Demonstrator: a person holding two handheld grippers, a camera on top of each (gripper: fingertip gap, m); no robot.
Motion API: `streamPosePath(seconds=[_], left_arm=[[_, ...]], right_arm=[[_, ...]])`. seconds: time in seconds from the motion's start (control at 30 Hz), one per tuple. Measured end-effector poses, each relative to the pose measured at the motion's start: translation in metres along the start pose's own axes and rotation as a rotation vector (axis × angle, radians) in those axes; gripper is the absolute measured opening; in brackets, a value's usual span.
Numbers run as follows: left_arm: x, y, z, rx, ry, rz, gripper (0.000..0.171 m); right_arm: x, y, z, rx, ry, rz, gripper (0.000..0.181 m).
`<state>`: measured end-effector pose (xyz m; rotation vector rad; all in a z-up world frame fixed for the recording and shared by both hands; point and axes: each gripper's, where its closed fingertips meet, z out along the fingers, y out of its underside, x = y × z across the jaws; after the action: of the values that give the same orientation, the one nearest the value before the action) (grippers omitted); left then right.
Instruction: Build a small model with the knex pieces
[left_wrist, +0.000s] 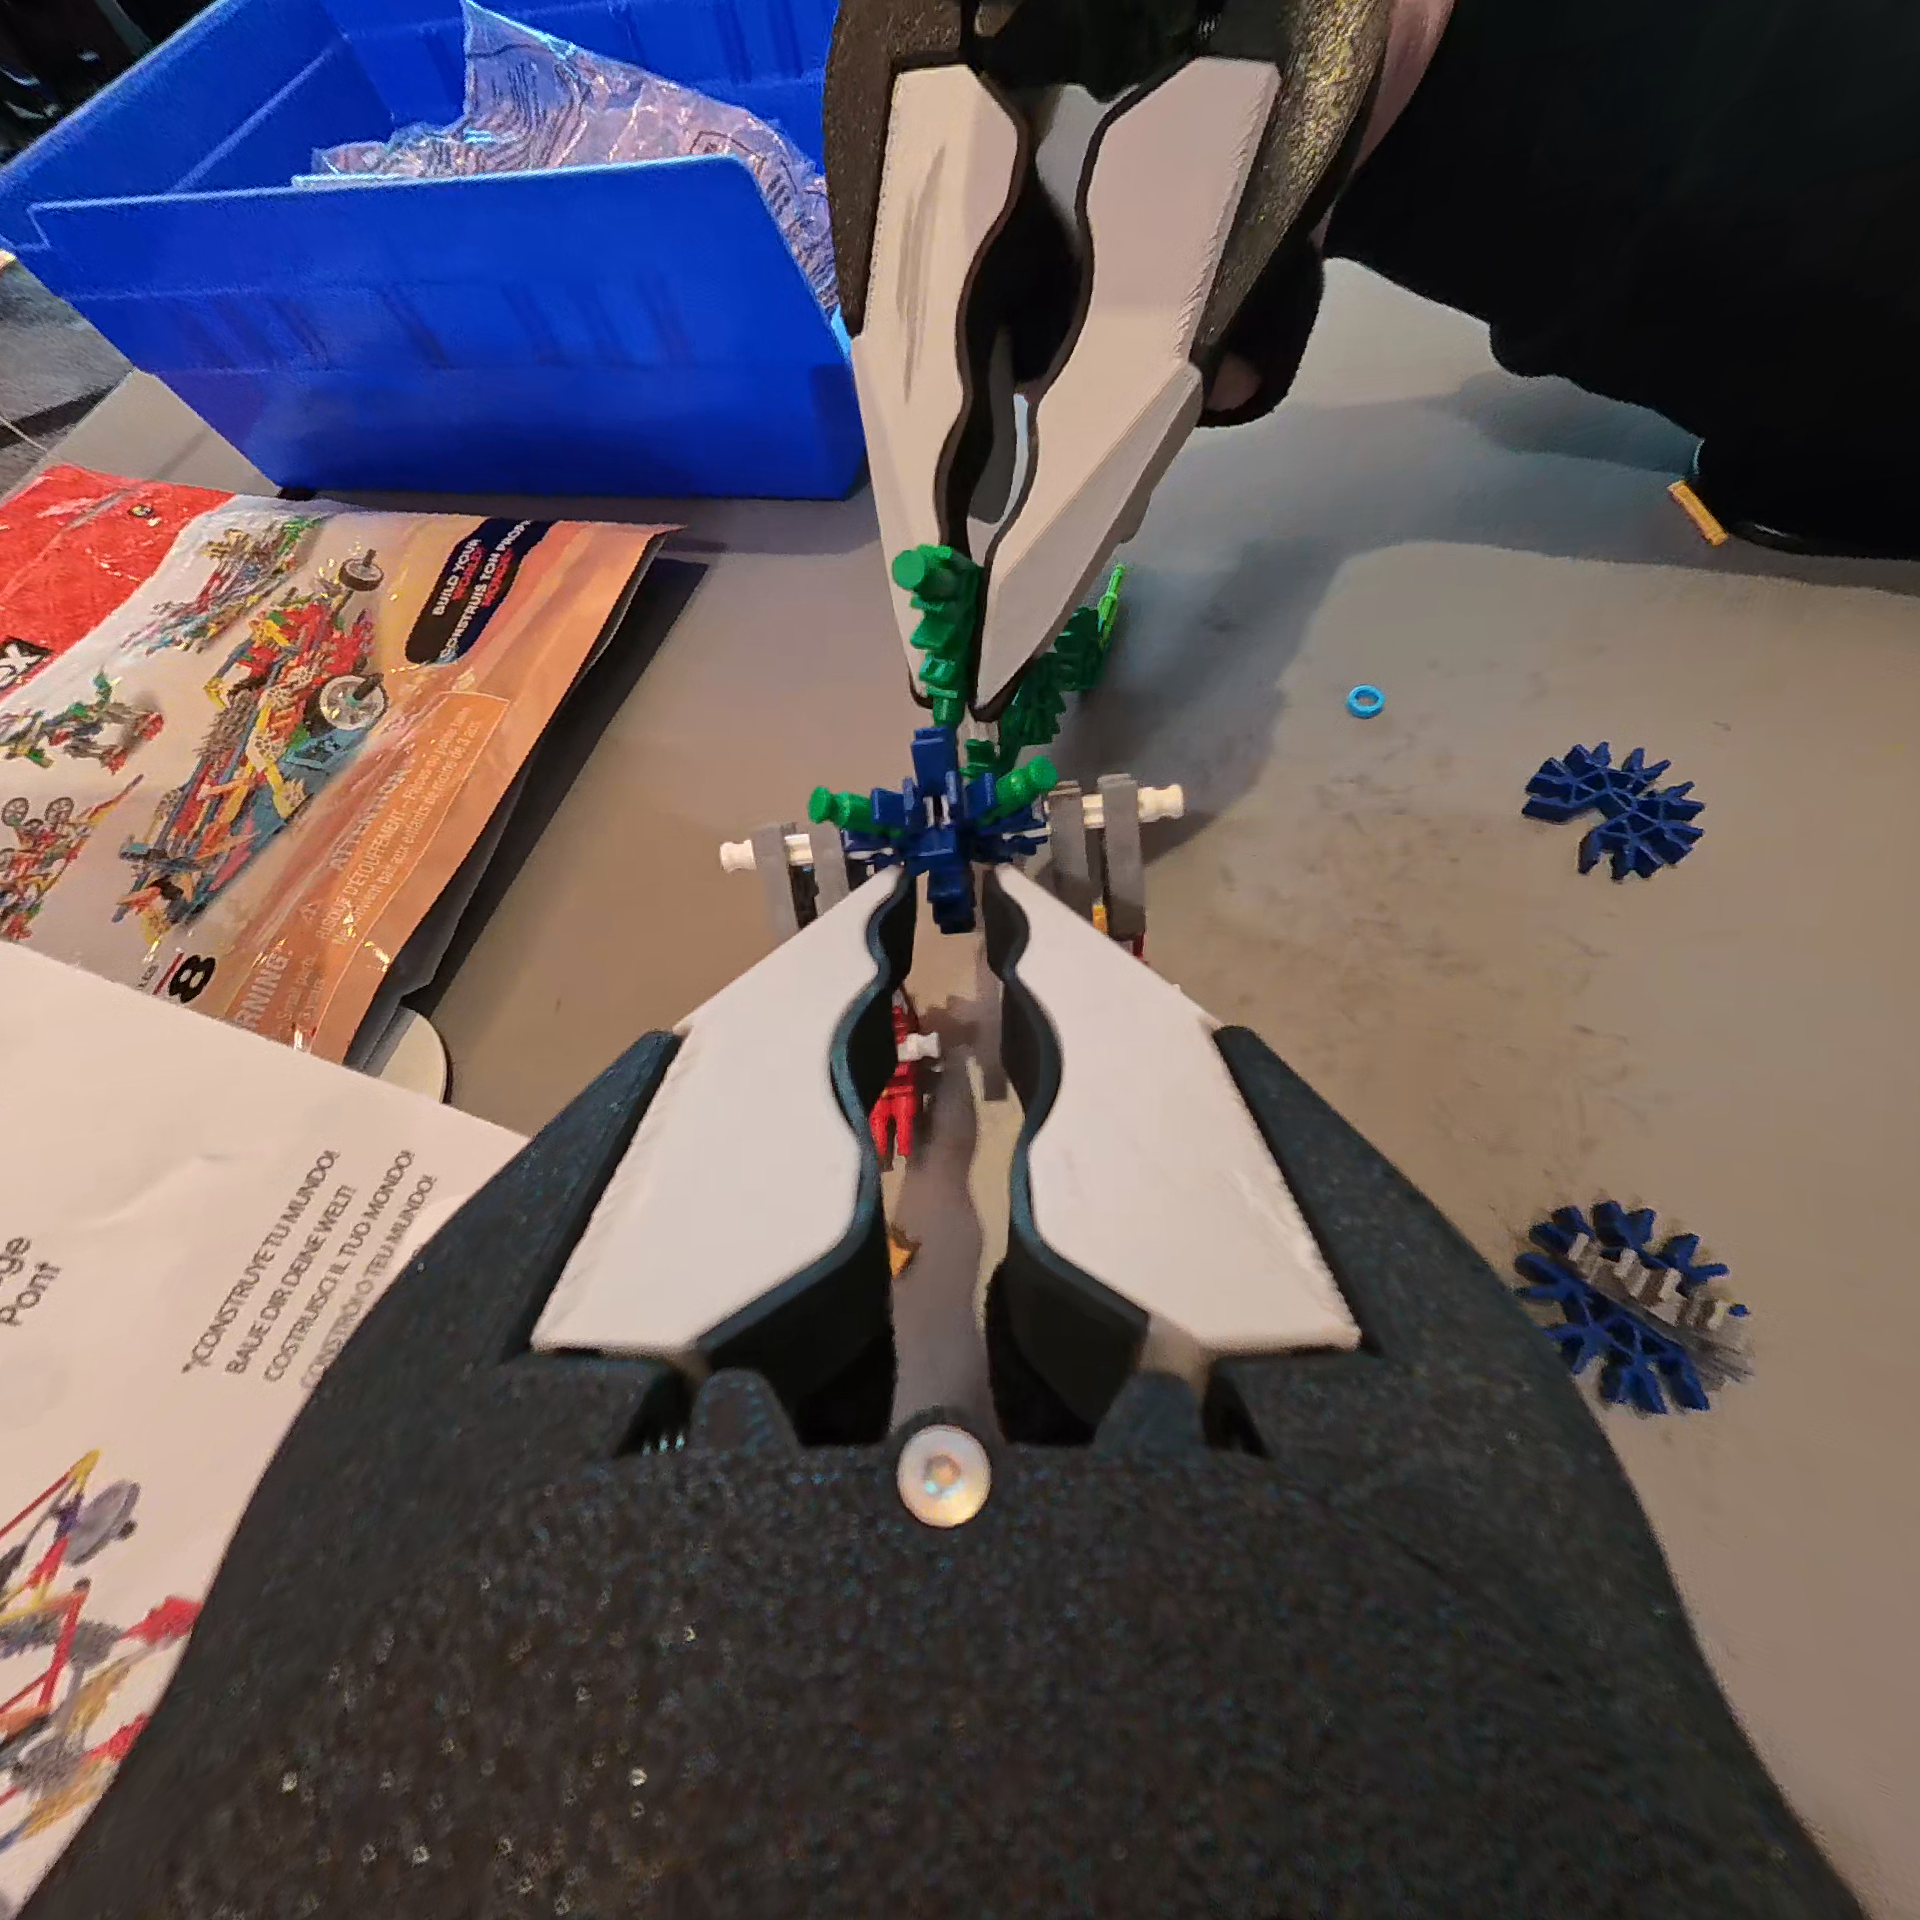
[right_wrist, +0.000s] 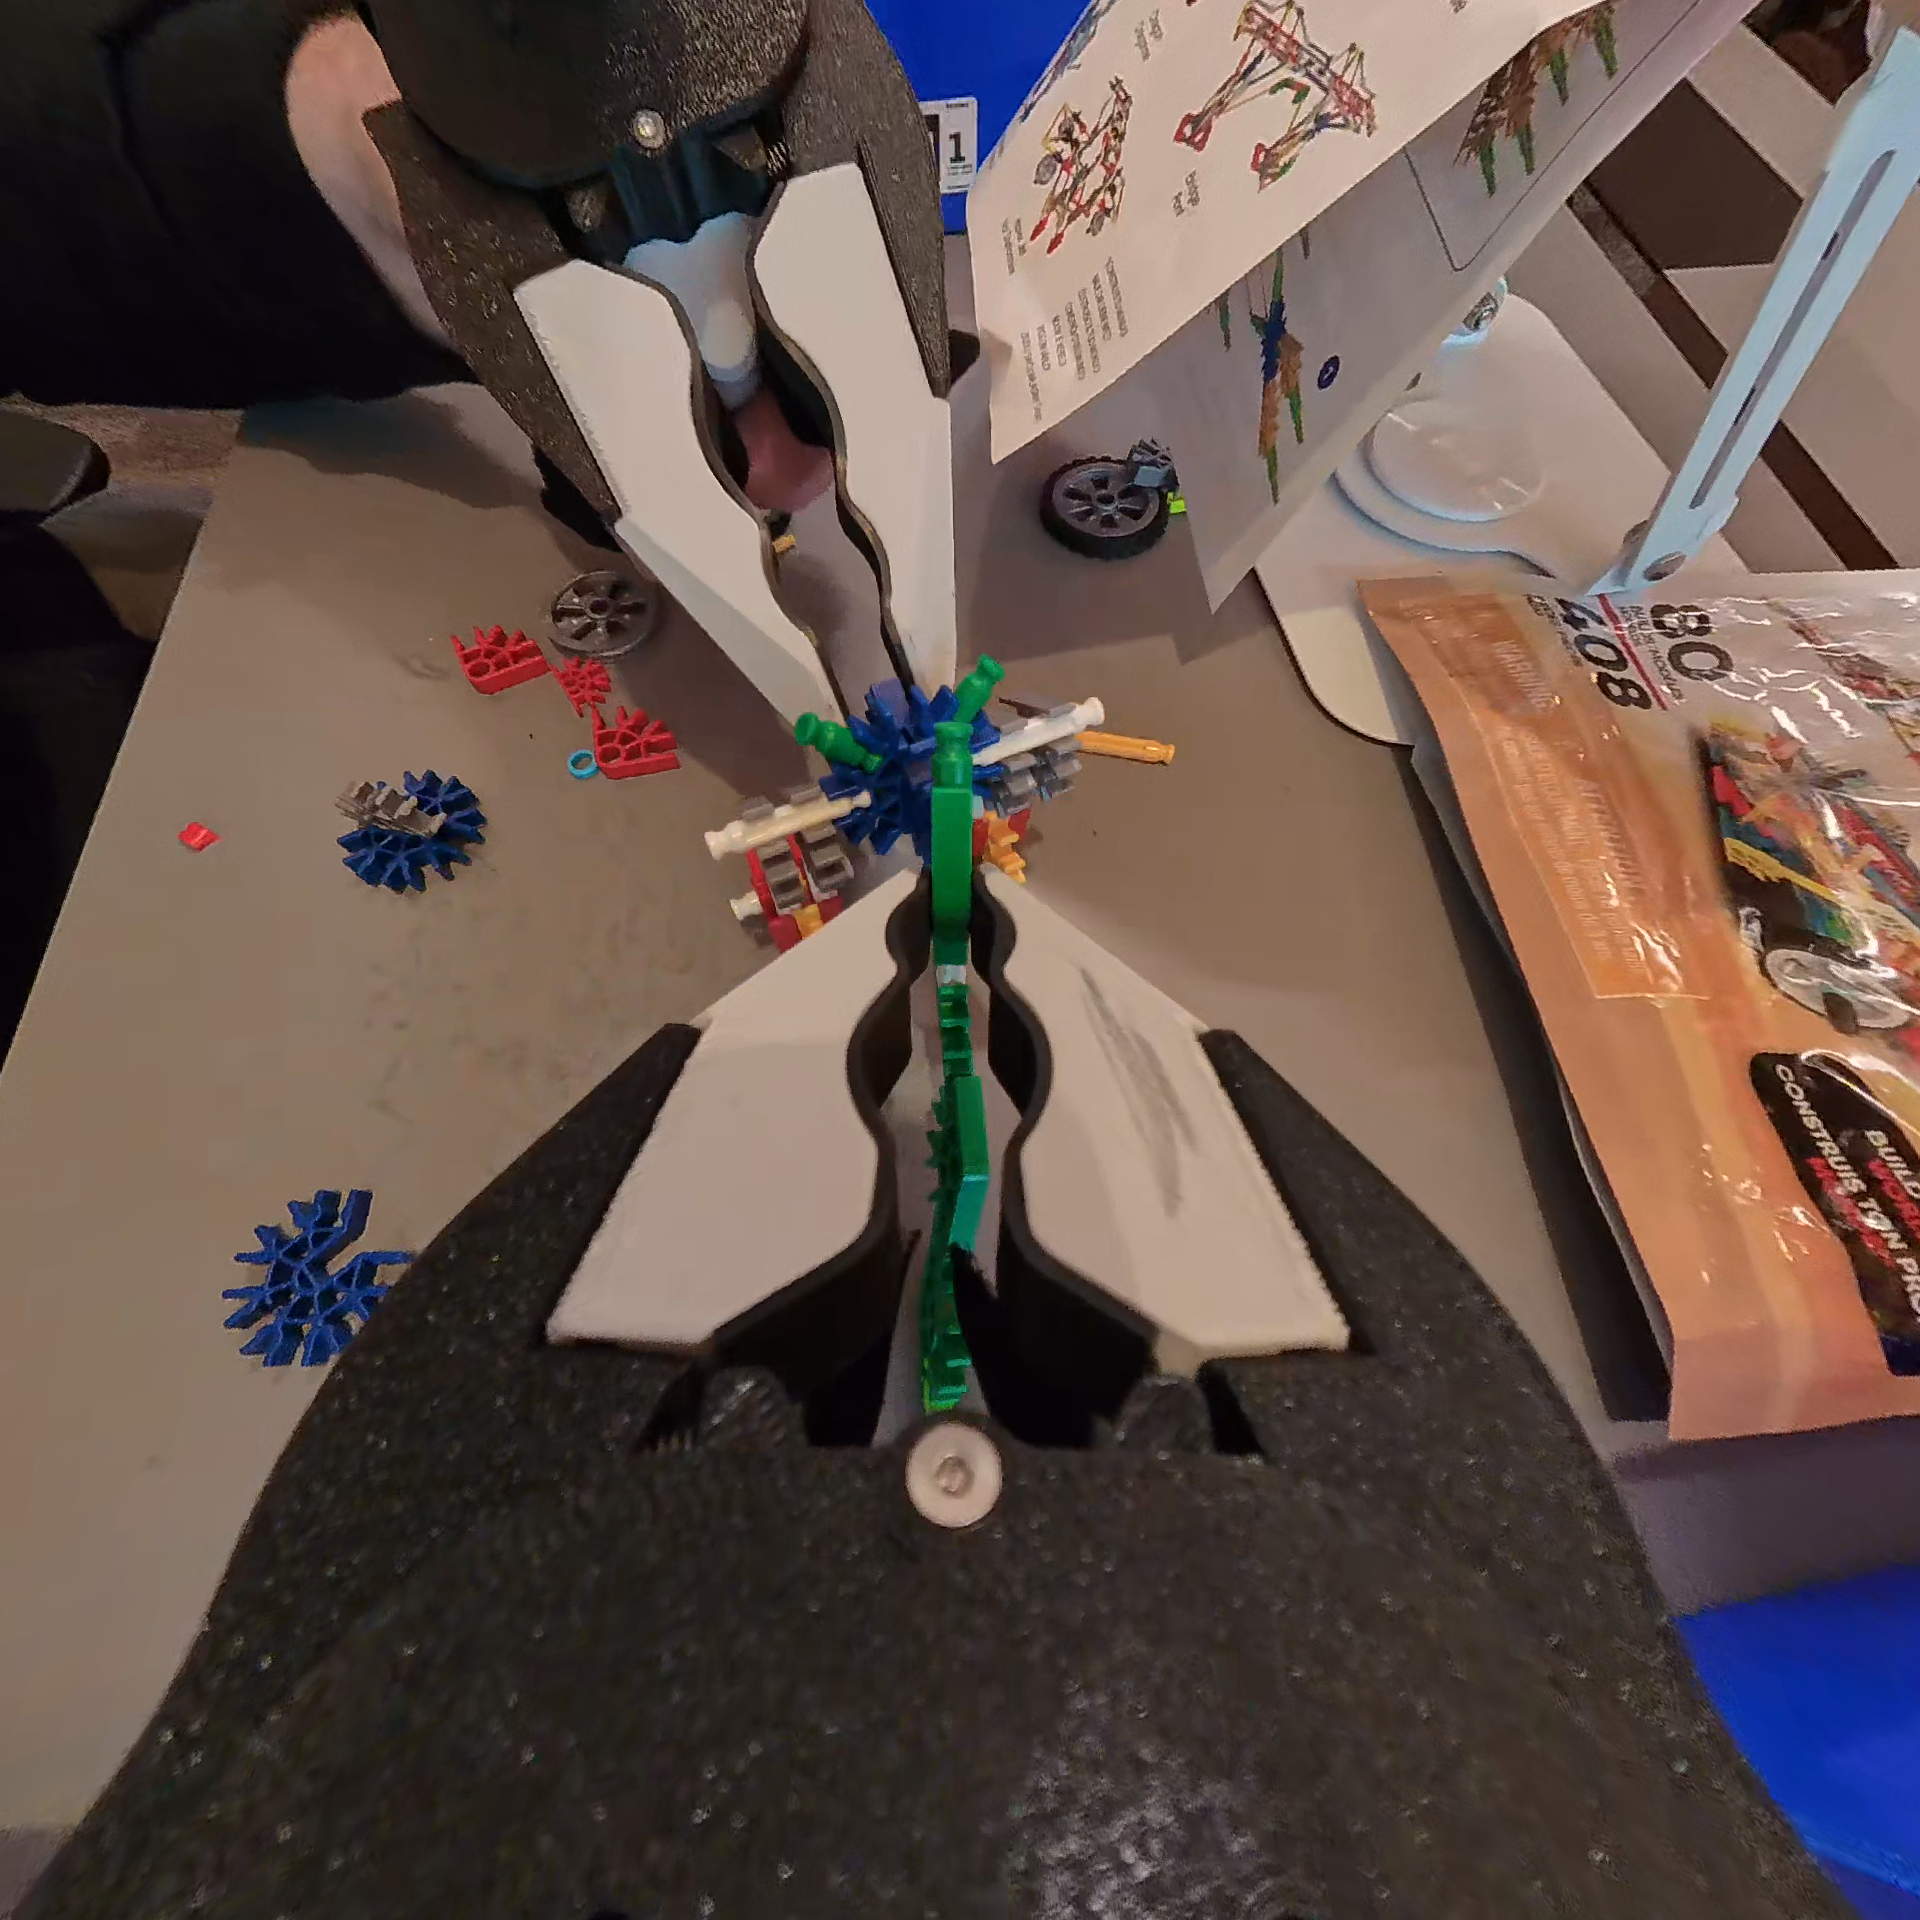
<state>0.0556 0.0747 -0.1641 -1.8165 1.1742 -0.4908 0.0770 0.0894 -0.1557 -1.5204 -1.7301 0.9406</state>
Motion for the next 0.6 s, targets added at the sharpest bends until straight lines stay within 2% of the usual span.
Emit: streamPosePath(seconds=[0.07,0.3,0.6], left_arm=[[0.001,0.001,0.002,0.0,0.008,0.001,0.007],[0.002,0.0,0.004,0.005,0.042,0.012,0.006],[0.008,-0.002,0.006,-0.011,0.12,0.056,0.006]], right_arm=[[0.0,-0.001,0.0,0.011,-0.004,0.002,0.006],[0.001,-0.011,-0.008,0.053,-0.006,-0.006,0.006],[-0.012,-0.01,-0.006,0.005,-0.098,-0.029,0.006]])
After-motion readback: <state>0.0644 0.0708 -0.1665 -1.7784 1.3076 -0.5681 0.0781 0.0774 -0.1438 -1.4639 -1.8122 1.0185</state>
